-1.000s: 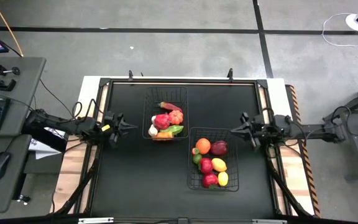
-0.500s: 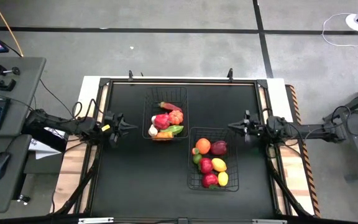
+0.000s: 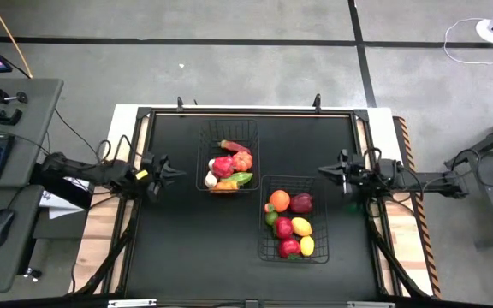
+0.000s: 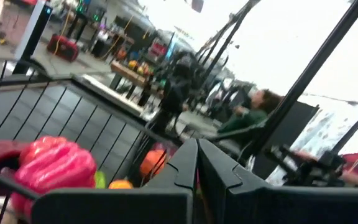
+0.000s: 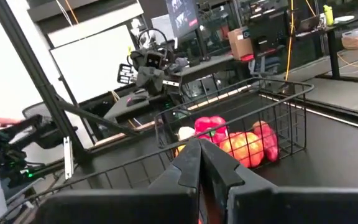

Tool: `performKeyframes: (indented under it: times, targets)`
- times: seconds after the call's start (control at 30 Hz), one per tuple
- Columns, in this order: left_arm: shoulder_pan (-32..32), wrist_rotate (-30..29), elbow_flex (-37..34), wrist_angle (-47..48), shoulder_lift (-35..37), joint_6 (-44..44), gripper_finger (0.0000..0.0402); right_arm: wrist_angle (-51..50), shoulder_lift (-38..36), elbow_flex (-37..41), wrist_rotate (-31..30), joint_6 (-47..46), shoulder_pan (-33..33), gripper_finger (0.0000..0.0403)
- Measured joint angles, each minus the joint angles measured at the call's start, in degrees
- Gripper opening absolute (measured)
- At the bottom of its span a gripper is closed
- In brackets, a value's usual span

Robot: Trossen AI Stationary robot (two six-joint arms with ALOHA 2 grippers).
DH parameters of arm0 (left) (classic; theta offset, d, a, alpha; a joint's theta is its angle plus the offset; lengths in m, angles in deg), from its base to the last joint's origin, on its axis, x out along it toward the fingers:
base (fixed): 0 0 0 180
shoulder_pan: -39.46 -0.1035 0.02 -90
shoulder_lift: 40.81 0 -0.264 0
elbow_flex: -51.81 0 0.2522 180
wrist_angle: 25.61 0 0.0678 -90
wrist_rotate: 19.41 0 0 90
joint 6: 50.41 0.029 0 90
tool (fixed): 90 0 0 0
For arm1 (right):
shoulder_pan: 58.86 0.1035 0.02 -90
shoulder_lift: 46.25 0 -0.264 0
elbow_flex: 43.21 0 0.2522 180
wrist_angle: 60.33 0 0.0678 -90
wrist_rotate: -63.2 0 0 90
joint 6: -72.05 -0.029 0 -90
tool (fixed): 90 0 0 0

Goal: Sort produce into baskets
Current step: Return to Home Position

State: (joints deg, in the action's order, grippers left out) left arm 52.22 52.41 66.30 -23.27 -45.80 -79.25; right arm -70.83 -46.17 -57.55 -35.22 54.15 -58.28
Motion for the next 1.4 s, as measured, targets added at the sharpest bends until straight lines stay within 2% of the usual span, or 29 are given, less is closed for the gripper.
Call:
performKeyframes:
  times: [0.1,0.27,0.87,1.0,1.13,1.27,1.4]
  targets:
    - [-0.62,-0.04,-0.01,2.67,4.9,0.02,0.0,0.98,-0.05,0.0,0.04,-0.02,0.0,0.0]
    - [-1.57,-1.03,0.04,0.75,4.82,-0.01,0.0,-0.16,-0.03,0.0,0.11,-0.02,-1.18,0.0]
    - [-1.03,-1.57,-0.02,2.99,4.8,0.11,0.0,-0.94,0.73,0.02,0.3,-0.02,-1.73,0.0]
    - [-3.34,-1.54,-0.02,3.36,4.8,0.28,0.0,-0.96,0.73,0.02,0.28,-0.02,-1.73,0.0]
    - [-7.91,0.2,0.04,8.61,4.76,12.27,0.0,-0.96,0.73,0.02,0.28,-0.02,-1.73,0.0]
    - [-8.81,9.83,0.02,9.73,4.8,26.66,0.0,-0.96,0.76,0.02,0.28,-0.02,-1.73,0.0]
    - [-8.63,16.6,0.02,10.89,4.8,30.01,0.0,-0.96,0.76,0.02,0.27,-0.02,-1.73,0.0]
